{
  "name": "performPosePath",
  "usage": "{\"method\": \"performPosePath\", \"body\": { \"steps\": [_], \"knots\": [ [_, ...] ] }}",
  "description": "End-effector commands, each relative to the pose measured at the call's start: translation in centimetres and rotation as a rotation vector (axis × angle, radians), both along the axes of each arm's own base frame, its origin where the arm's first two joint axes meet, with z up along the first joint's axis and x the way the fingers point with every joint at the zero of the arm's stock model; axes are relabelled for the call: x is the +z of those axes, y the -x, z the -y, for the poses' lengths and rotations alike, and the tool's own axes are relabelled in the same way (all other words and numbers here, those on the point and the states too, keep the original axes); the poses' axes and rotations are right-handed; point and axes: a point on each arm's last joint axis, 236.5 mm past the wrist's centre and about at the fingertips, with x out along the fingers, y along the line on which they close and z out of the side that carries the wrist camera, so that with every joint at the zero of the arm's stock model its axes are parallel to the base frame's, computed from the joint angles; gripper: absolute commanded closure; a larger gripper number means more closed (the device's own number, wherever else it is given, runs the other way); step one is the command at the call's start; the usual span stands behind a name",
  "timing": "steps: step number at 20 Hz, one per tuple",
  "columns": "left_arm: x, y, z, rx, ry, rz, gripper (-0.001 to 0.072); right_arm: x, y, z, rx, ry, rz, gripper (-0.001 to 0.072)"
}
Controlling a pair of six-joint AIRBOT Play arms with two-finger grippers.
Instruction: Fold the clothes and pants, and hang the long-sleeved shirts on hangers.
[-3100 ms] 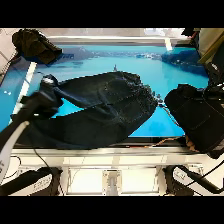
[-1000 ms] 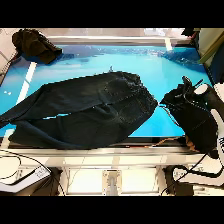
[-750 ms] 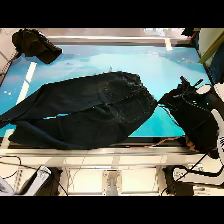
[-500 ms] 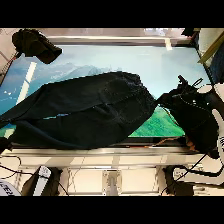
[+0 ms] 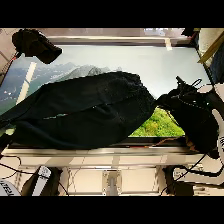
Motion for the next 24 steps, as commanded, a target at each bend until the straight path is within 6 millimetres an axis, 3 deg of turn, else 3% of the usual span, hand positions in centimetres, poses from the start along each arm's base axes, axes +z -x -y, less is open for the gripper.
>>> {"method": "performPosePath", "body": {
  "steps": [1,3,4,7,9,10,14,16,19,24],
  "knots": [
    [0.1,-3.0,0.4,0.202,0.073,0.231,0.0174,0.1,0.6,-0.5,0.018,-0.013,-0.019,0.0225],
    [-0.1,-4.1,1.2,0.205,0.166,0.326,0.0174,0.1,0.7,-0.6,0.024,-0.015,-0.021,0.0225],
    [-0.4,-3.8,1.3,0.179,0.196,0.329,0.0174,0.1,0.7,-0.6,0.026,-0.014,-0.022,0.0225],
    [-1.7,0.7,0.9,0.203,0.264,0.274,0.0175,0.1,0.7,-0.7,0.027,-0.014,-0.021,0.0225],
    [-1.8,2.1,0.0,0.272,0.288,0.373,0.0181,0.0,0.6,-0.6,0.024,-0.011,-0.017,0.0225],
    [-1.6,1.4,-0.3,0.275,0.303,0.460,0.0229,0.0,0.4,-0.6,0.021,-0.010,-0.014,0.0225],
    [-0.9,-2.4,-0.8,0.190,0.348,0.695,0.0236,0.1,0.6,-0.7,0.022,-0.015,-0.023,0.0225],
    [-1.7,-3.2,-0.6,0.186,0.388,0.719,0.0236,0.1,0.5,-0.7,0.018,-0.013,-0.020,0.0225],
    [-4.3,-2.7,0.8,0.197,0.494,0.674,0.0235,0.1,0.7,-0.8,0.022,-0.018,-0.026,0.0225],
    [-6.4,-4.3,1.9,0.155,0.555,0.662,0.0237,0.1,0.4,-1.5,0.026,-0.018,-0.019,0.0225]
  ]
}}
